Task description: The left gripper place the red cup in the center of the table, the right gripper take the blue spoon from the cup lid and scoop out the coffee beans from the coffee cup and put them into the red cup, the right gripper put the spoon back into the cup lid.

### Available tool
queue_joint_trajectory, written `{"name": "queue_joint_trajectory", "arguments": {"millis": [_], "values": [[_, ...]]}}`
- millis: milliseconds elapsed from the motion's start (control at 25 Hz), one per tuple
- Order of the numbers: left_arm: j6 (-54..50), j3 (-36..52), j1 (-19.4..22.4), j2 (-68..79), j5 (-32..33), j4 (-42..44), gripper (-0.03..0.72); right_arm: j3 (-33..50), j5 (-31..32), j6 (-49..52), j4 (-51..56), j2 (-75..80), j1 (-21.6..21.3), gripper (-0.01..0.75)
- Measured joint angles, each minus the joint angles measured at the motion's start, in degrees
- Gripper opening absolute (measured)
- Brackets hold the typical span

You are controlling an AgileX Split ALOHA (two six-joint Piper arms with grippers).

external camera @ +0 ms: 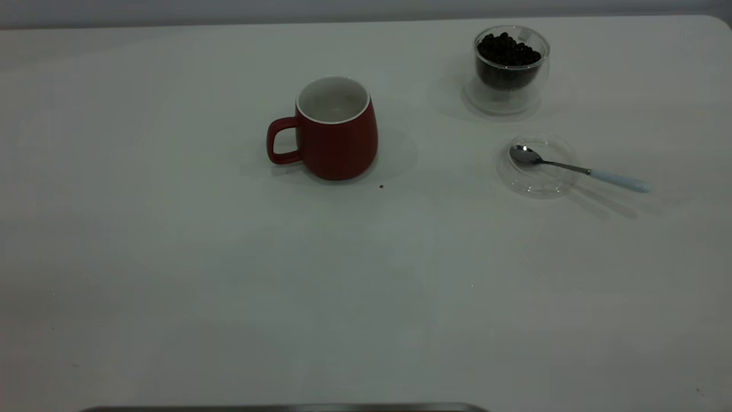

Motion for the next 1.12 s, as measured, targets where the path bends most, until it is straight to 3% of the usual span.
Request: {"name": "queue_joint_trajectory", "arguments": {"millis": [400, 480, 760, 920, 1120], "values": [[0.0, 0.0, 0.0, 0.0, 0.0, 0.0, 0.587, 0.0, 0.0, 6.47, -5.73, -14.39, 0.25, 0.438], [-0.05, 0.0, 0.0, 0.0, 0.0, 0.0, 0.587, 0.0, 0.0, 8.59, -6.79, -15.01, 2.92, 0.438], [-0.05, 0.0, 0.0, 0.0, 0.0, 0.0, 0.587, 4.75, 0.0, 18.36, -13.14, -15.06, 20.91, 0.438], [-0.11, 0.0, 0.0, 0.0, 0.0, 0.0, 0.587, 11.58, -2.92, 21.52, -16.88, -15.06, 25.48, 0.438], [-0.11, 0.0, 0.0, 0.0, 0.0, 0.0, 0.587, 14.64, -3.96, 21.36, -18.03, -15.06, 26.05, 0.438]]}}
